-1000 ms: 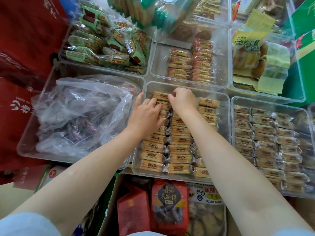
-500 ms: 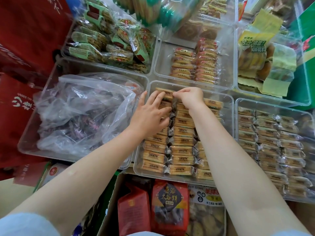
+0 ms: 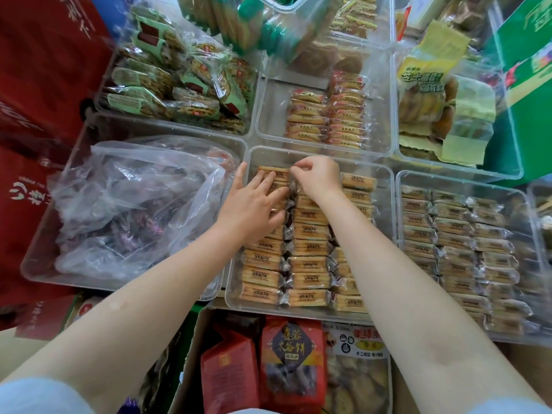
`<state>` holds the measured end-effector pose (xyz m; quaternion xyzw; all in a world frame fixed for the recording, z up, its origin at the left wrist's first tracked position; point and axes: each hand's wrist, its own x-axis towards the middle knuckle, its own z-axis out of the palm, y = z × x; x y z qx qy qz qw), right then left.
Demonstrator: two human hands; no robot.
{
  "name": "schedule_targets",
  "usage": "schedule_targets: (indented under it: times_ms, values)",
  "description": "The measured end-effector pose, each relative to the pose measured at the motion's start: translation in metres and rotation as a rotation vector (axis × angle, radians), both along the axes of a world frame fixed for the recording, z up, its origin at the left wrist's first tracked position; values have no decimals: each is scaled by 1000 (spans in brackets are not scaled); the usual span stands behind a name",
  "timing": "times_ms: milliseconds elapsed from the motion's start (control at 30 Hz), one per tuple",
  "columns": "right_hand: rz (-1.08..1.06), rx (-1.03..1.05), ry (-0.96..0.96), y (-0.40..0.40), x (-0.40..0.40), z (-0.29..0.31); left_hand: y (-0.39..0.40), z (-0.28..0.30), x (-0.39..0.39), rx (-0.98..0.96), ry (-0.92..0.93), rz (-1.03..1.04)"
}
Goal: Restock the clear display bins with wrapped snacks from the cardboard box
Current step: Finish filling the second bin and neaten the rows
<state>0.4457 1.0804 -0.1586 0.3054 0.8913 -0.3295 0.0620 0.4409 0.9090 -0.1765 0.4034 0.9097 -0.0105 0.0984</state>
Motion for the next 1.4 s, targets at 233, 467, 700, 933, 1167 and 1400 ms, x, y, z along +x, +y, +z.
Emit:
schedule_targets:
  times_ms: [233,467,700,933,1167,1400]
  values:
    - [-90,87,9,53,48,5,20,5,9,70,0,-4]
    - [-23,116,-90,47,43,-5,50,-8,17,1,-97,-55]
    - [49,51,-87,53,43,-12,48,-22,17,36,-63,-86]
    - [12,184,-20,56,49,-17,59,-23,16,50,-111,-121]
    - [-31,208,-58,58,65,-19,57,-21,14,138,-174,-135]
    - [-19,172,106,57,51,-15,56,-26,24,152,-134,-95]
